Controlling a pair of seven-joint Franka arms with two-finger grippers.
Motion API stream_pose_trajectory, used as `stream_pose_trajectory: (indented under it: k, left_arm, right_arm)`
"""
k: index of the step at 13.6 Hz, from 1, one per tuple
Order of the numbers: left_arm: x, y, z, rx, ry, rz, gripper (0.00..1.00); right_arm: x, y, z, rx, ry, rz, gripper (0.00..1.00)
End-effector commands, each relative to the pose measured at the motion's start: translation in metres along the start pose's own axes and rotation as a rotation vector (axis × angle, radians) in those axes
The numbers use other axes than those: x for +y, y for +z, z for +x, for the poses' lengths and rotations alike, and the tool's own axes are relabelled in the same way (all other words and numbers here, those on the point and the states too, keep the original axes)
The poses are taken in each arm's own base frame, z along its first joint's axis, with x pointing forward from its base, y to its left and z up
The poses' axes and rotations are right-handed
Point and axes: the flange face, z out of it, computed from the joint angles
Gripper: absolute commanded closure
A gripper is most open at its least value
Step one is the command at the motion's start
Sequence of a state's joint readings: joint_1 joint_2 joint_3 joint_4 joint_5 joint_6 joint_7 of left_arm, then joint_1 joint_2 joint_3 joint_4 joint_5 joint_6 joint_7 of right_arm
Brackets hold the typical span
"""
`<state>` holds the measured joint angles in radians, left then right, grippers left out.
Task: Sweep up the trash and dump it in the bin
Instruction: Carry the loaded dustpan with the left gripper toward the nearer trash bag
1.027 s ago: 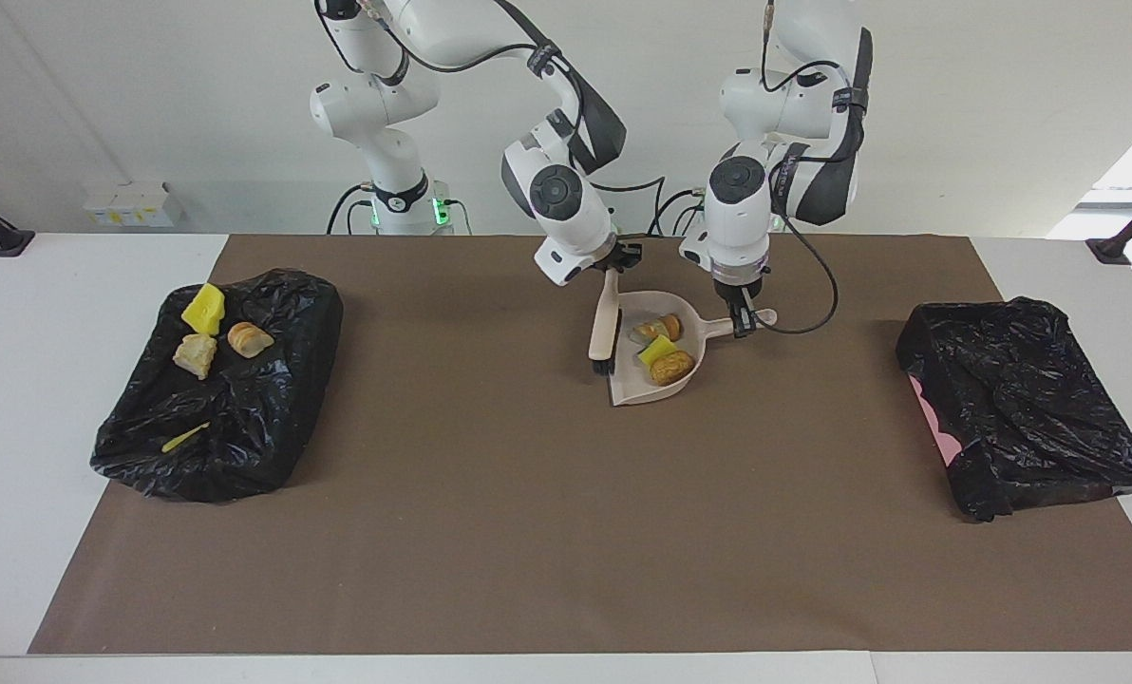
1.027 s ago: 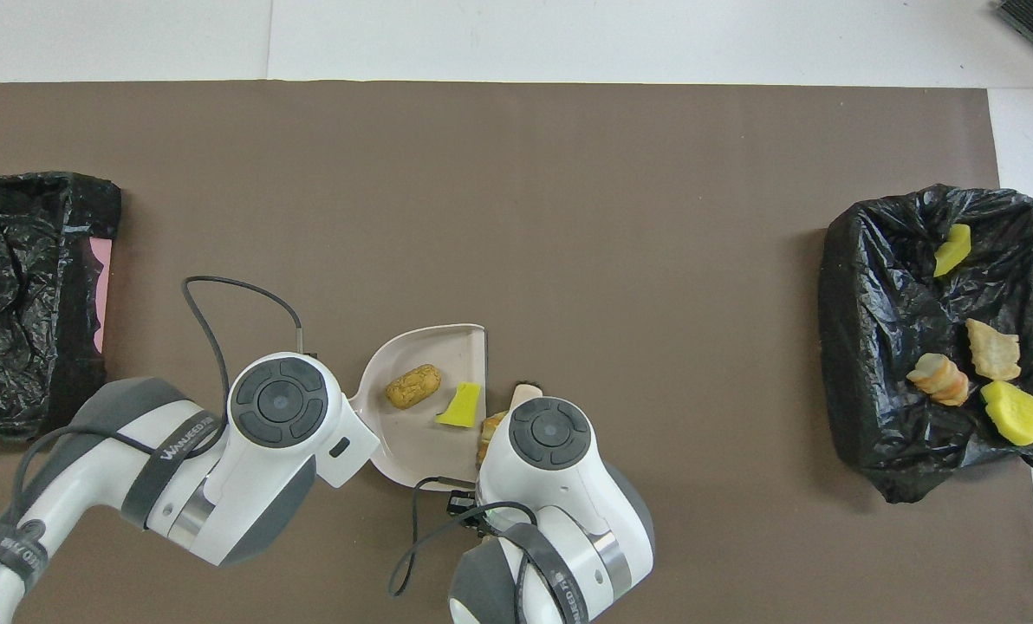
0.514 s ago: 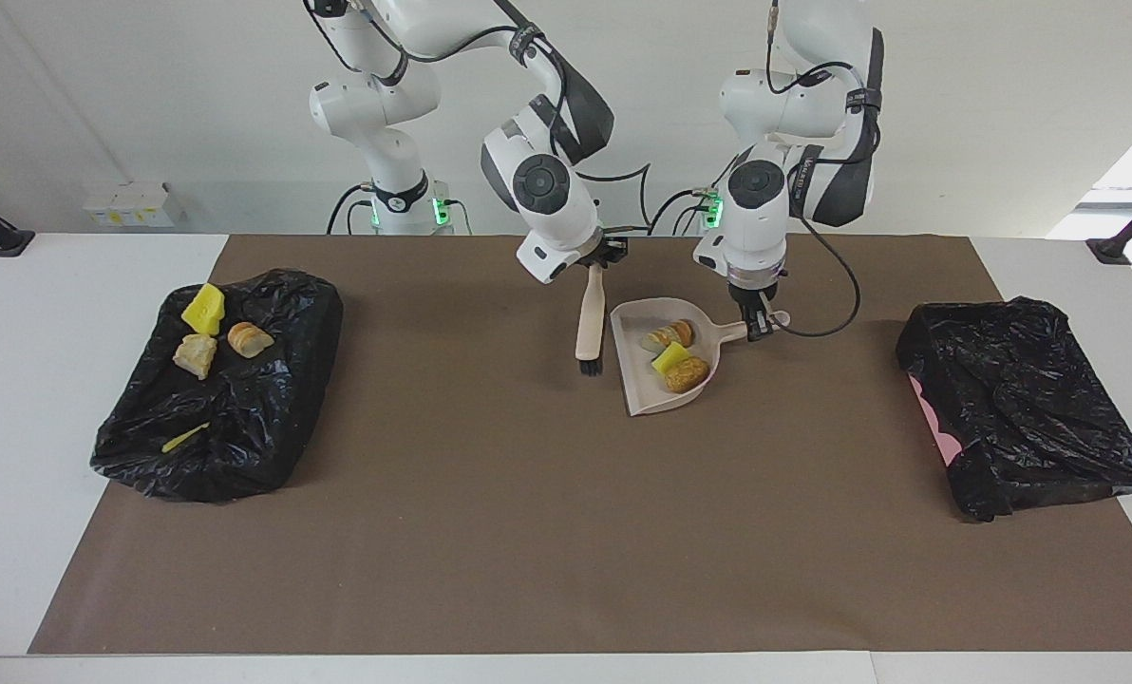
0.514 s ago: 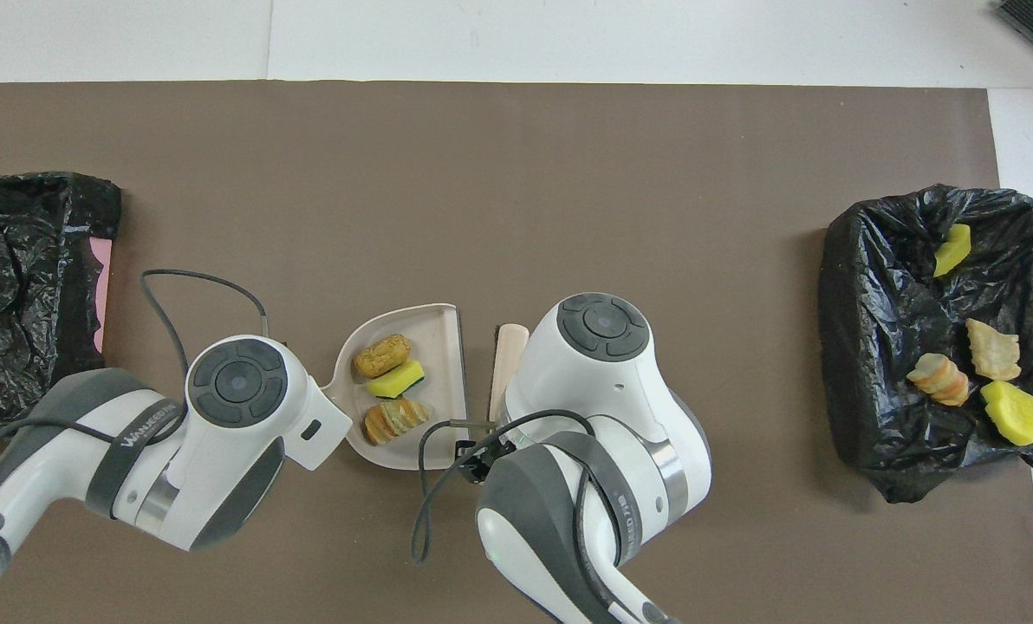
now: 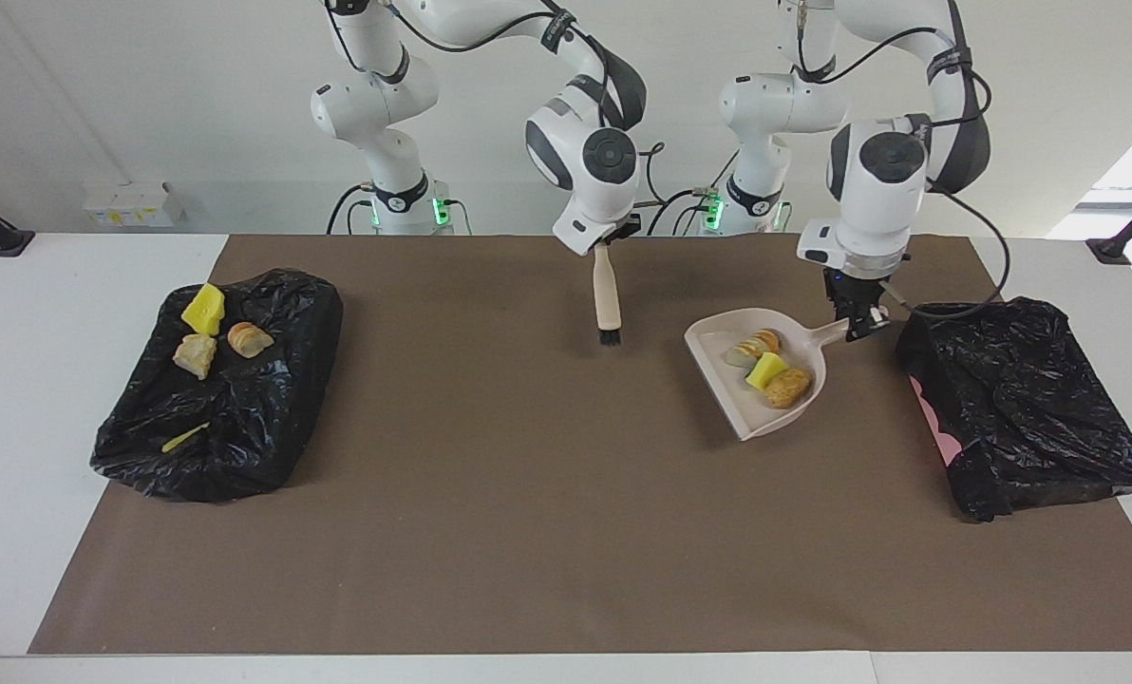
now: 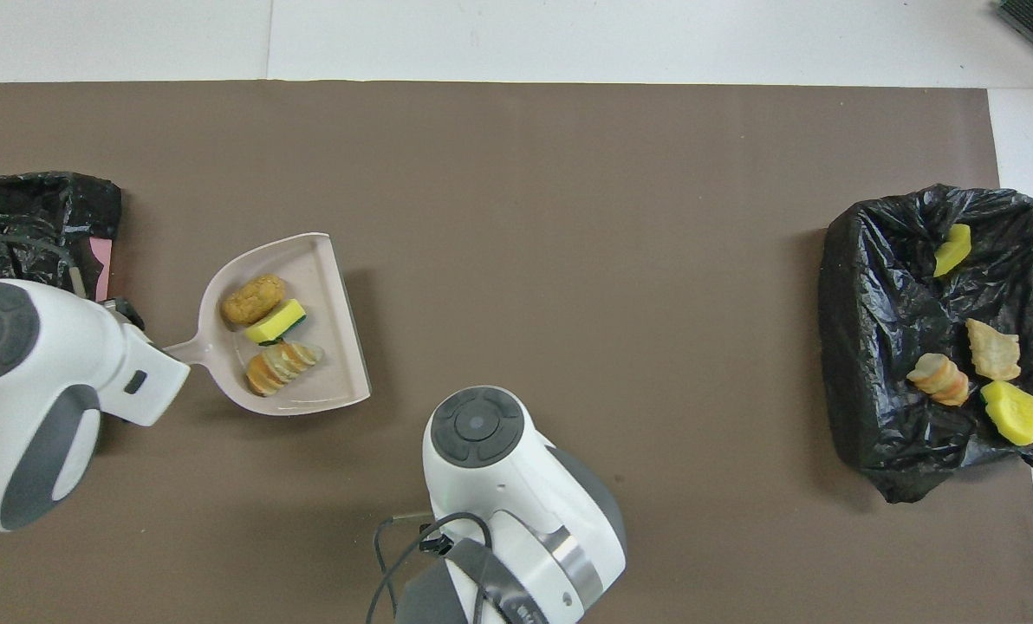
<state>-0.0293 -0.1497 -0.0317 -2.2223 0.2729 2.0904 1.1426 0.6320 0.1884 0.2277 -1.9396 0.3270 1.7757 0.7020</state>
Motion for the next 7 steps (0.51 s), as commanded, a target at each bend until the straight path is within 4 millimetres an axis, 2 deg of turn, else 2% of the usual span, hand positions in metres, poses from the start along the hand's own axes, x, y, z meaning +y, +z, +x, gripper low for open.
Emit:
stream_pose_trajectory:
  k: [1, 4, 7]
  left_arm:
    - [-0.027, -0.015, -0.076, -0.02, 0.002, 0.014, 1.0]
    - [-0.052, -0.01, -0.168, -0.035, -0.139, 0.023, 1.0]
    - [-0.081, -0.016, -0.226, -0.047, -0.104, 0.063, 1.0]
  right_arm:
    - [-0.006, 0.029, -0.01, 0.009, 0.022, -0.045, 1.0]
    - [-0.031, 0.063, -0.017, 0.042, 0.043, -0.04, 1.0]
    - [-0.033, 0.076, -0.012, 0.057, 0.048, -0.028, 1.0]
